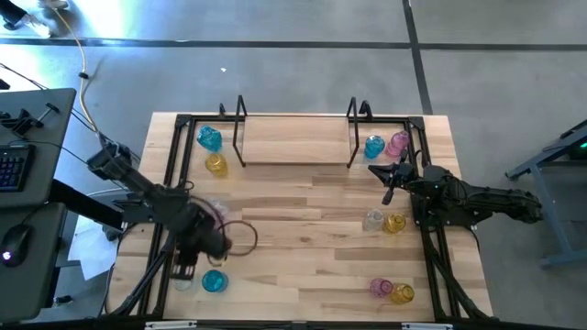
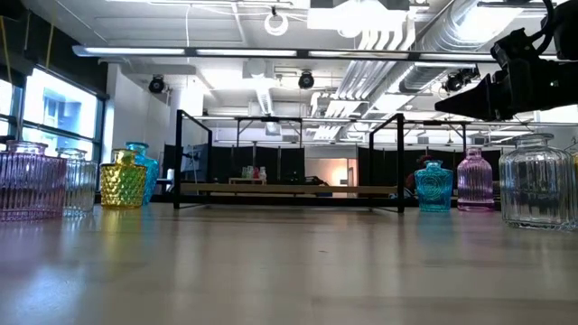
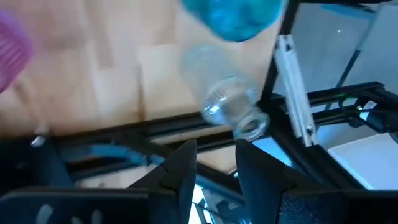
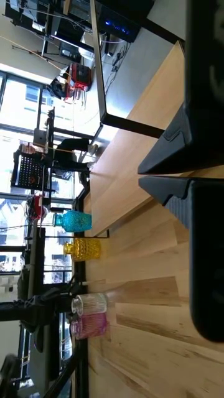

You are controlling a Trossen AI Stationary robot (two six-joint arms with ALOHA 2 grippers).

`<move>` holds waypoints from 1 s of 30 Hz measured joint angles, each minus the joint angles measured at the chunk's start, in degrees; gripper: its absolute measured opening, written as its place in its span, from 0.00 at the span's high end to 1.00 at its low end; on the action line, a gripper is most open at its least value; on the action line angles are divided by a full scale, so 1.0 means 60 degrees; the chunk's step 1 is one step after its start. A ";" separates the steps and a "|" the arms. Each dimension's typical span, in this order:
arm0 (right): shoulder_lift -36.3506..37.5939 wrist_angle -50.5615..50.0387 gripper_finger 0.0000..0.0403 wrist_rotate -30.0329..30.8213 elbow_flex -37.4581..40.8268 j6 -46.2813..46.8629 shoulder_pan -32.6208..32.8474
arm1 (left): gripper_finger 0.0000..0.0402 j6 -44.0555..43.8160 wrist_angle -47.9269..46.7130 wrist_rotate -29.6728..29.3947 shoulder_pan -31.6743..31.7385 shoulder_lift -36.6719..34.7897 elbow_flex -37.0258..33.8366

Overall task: Sort vases onto shelf
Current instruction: Put the bottom transparent vase on the shelf

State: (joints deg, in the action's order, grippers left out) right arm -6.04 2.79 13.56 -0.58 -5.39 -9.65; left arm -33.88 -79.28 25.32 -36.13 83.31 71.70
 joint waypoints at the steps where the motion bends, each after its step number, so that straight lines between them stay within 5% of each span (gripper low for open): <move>1: 0.0000 0.0000 1.00 -0.0003 0.0003 0.0000 -0.0003 | 0.75 -0.0123 0.0156 -0.0037 -0.0188 0.0033 0.0000; 12: 0.0000 0.0000 1.00 -0.0003 0.0004 0.0000 -0.0002 | 0.75 -0.0823 0.0521 -0.0135 -0.1690 0.0885 0.0000; 30: 0.0000 0.0000 1.00 -0.0003 0.0004 0.0000 -0.0004 | 0.75 -0.1569 0.0667 -0.0691 -0.1884 0.1084 -0.0004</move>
State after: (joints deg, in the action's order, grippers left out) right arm -6.04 2.79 13.54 -0.56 -5.39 -9.67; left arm -43.29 -75.27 21.17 -47.44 89.82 71.68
